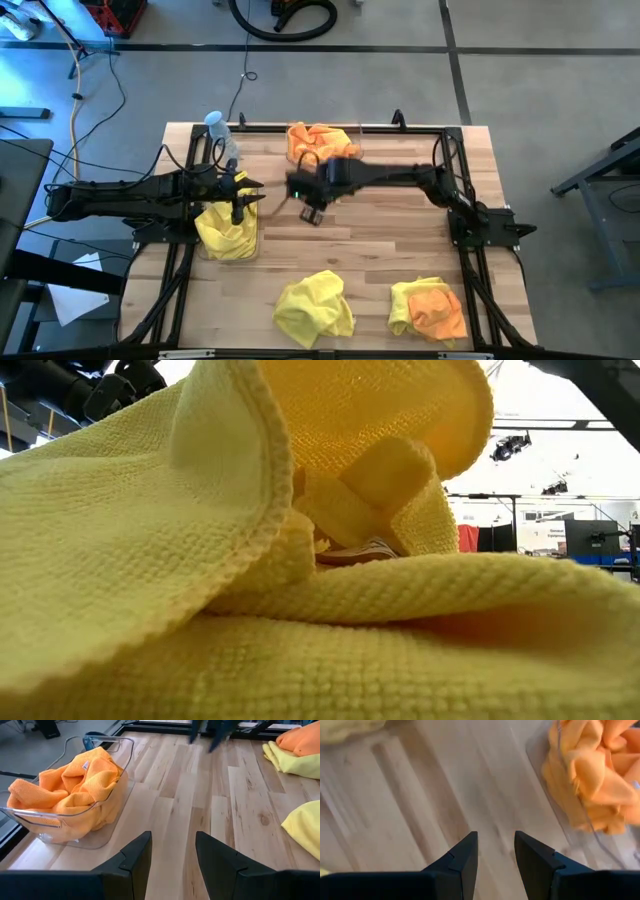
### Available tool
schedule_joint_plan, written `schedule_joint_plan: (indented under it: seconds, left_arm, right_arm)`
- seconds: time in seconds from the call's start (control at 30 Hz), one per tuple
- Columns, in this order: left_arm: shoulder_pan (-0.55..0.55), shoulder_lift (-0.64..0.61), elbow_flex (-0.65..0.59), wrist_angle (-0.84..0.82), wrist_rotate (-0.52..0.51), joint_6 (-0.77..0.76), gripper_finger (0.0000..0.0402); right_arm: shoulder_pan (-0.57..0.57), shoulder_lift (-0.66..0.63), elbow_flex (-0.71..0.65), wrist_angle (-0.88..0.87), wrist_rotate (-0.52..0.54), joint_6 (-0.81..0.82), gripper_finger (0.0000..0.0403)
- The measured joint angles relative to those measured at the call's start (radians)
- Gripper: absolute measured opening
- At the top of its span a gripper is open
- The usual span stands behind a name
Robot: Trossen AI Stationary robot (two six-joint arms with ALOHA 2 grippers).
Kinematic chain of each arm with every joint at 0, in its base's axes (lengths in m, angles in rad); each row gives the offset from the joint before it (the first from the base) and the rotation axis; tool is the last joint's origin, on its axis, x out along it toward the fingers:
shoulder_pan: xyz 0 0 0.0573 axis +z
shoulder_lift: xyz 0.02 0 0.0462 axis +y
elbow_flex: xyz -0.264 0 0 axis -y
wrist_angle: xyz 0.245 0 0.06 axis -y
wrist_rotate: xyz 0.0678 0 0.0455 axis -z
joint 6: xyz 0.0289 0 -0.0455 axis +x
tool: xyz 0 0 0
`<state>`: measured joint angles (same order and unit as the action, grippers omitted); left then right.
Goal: Sort microfiber towel by color & place in baskets
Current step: Put the yellow microfiber towel into the bottom transparent bin
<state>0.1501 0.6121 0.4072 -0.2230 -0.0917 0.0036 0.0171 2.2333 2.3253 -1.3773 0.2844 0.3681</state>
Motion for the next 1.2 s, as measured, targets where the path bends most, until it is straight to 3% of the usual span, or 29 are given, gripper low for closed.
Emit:
schedule_joint_plan:
  seconds: [0.27, 0.5, 0.63, 0.8, 0.93, 1.2]
  left_arm:
    - [0.0, 0.0, 0.0, -0.008, 0.001, 0.0, 0.0142]
    - [0.0, 0.0, 0.0, -0.008, 0.002, -0.001, 0.0142]
    - [0.0, 0.0, 0.0, -0.01, 0.002, -0.003, 0.0142]
    - [0.0, 0.0, 0.0, -0.011, 0.002, -0.003, 0.0142]
    - [0.0, 0.0, 0.0, -0.009, 0.002, -0.003, 0.0142]
    - [0.0, 0.0, 0.0, 0.003, 0.0, -0.002, 0.0142]
  right_arm:
    - [0.185, 0.0, -0.019, -0.184, 0.181, 0.247, 0.0124]
    - [0.3, -0.019, -0.228, -0.176, 0.167, 0.426, 0.0124]
    - [0.337, -0.09, -0.444, -0.06, 0.074, 0.511, 0.0124]
    - [0.368, -0.251, -0.742, 0.25, -0.006, 0.54, 0.0124]
    - [0.386, -0.418, -0.959, 0.432, 0.016, 0.604, 0.0124]
    - [0.438, -0.701, -1.289, 0.641, 0.167, 0.736, 0.0124]
